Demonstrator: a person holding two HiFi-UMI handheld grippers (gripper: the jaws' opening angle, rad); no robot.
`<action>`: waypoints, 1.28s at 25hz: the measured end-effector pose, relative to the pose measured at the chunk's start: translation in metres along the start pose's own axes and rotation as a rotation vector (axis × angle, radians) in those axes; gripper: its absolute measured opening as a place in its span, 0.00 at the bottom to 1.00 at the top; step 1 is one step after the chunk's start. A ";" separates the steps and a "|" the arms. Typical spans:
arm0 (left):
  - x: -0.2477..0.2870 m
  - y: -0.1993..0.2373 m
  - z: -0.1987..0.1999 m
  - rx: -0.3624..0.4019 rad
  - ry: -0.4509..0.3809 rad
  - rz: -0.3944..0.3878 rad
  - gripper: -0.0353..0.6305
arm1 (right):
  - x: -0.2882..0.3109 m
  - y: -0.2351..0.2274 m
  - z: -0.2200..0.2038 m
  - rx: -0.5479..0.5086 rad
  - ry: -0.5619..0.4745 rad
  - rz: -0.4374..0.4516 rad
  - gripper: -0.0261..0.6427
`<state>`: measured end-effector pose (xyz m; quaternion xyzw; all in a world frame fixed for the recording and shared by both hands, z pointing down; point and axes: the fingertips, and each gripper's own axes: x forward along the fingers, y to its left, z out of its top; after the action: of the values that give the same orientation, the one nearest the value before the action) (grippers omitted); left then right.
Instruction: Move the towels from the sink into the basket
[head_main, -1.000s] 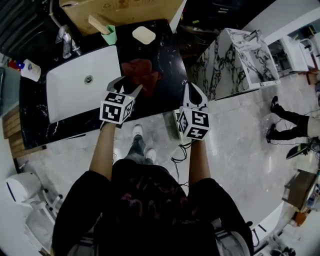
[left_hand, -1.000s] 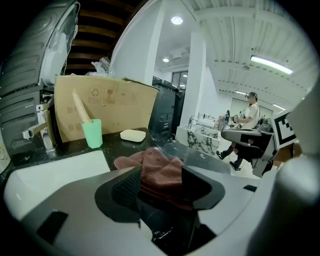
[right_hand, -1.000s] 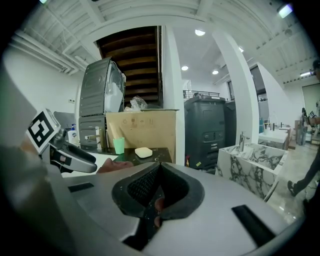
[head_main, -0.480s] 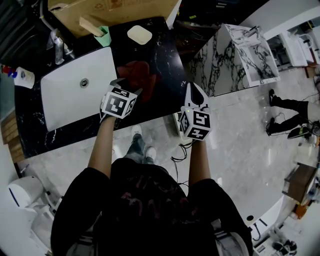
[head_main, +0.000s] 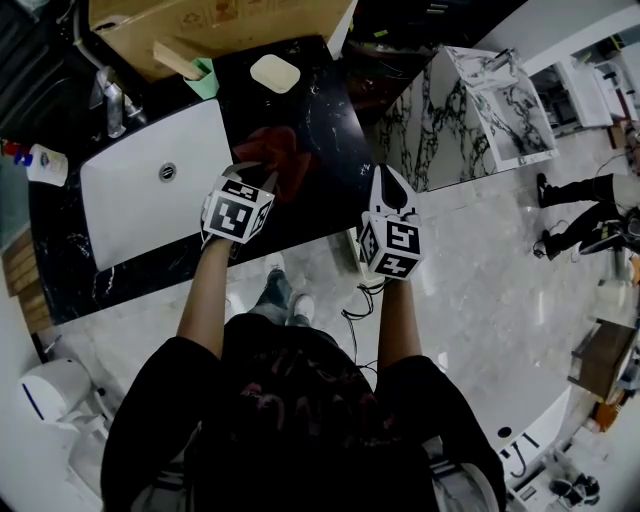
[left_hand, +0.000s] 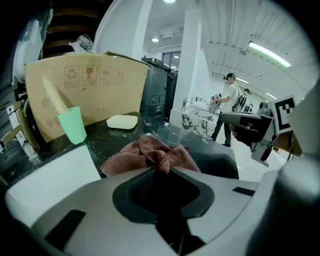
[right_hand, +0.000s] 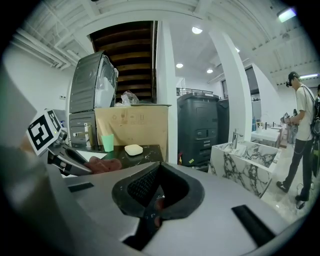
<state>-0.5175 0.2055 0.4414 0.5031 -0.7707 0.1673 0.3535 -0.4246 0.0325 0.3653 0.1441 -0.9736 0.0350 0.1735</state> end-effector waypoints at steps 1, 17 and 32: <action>-0.003 0.000 0.003 -0.007 -0.018 -0.002 0.16 | -0.001 0.001 0.001 0.001 -0.002 -0.001 0.06; -0.060 0.025 0.077 -0.064 -0.327 0.029 0.15 | -0.014 -0.002 0.033 0.023 -0.062 -0.055 0.06; -0.046 0.007 0.124 0.000 -0.412 -0.105 0.15 | -0.042 -0.041 0.032 0.062 -0.073 -0.236 0.06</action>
<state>-0.5593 0.1630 0.3229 0.5662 -0.7993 0.0423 0.1967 -0.3854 0.0008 0.3214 0.2643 -0.9539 0.0392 0.1366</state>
